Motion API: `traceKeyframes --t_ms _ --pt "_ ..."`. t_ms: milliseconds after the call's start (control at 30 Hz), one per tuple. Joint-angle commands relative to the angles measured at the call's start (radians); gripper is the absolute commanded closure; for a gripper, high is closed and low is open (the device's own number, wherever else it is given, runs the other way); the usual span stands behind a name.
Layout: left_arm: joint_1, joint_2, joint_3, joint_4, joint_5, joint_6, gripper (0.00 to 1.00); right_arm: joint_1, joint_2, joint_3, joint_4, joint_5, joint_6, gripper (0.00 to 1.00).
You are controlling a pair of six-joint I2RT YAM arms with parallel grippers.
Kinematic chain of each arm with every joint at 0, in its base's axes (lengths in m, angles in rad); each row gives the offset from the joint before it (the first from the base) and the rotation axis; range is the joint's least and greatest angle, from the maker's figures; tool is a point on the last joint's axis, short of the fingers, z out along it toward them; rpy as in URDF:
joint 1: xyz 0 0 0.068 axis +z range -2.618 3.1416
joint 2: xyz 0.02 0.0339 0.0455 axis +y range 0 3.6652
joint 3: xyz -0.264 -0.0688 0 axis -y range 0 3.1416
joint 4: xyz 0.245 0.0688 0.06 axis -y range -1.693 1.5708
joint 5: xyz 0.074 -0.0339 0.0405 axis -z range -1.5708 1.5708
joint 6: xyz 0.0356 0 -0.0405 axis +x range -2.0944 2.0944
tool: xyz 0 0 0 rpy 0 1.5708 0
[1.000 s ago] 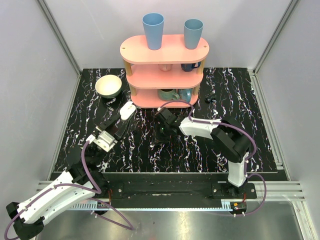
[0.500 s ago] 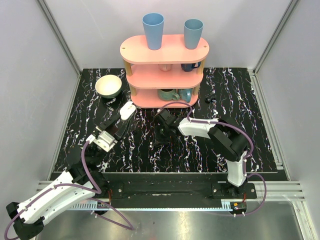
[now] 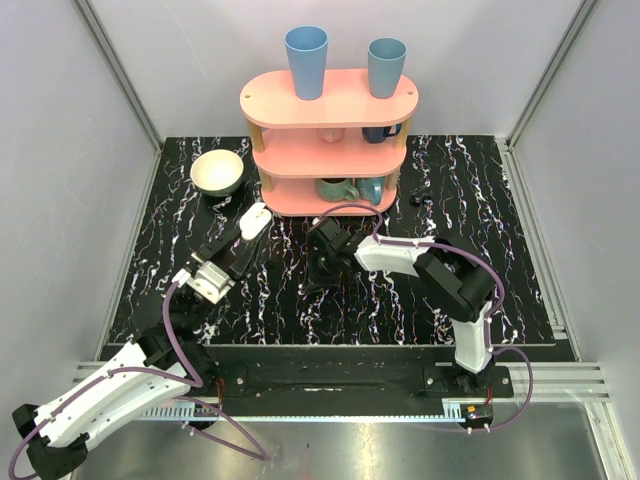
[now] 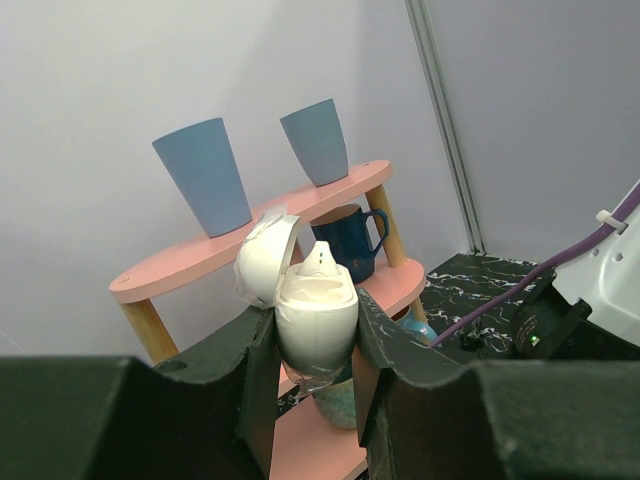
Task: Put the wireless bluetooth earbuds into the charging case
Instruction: Pick up the left earbud from the center of the board, then insert the left earbud into the left side groove of the charging case.
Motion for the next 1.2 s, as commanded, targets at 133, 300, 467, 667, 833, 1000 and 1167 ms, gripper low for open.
traceKeyframes --t_ms 133,300,467,667,833,1000,1167 --pt "0.004 0.001 -0.009 0.04 -0.019 0.007 1.0 0.008 0.004 0.033 0.017 0.03 -0.01 0.91" --pt "0.003 0.007 -0.013 0.035 -0.01 0.03 1.0 0.008 -0.046 0.041 0.018 0.031 -0.004 1.0" --pt "0.004 0.014 -0.024 0.057 -0.016 0.039 1.0 0.006 -0.123 0.051 0.011 0.03 0.007 1.0" --pt "0.004 0.033 -0.038 0.094 -0.042 0.08 1.0 -0.012 -0.256 0.03 -0.04 0.054 0.033 1.0" --pt "0.003 0.065 -0.059 0.146 -0.079 0.172 1.0 -0.047 -0.437 -0.002 -0.093 0.059 0.082 1.0" --pt "0.004 0.099 -0.084 0.239 -0.085 0.218 1.0 -0.087 -0.565 0.053 -0.195 0.047 0.088 1.0" --pt "0.004 0.135 -0.096 0.32 -0.075 0.225 1.0 -0.106 -0.608 0.197 -0.271 -0.011 0.108 1.0"
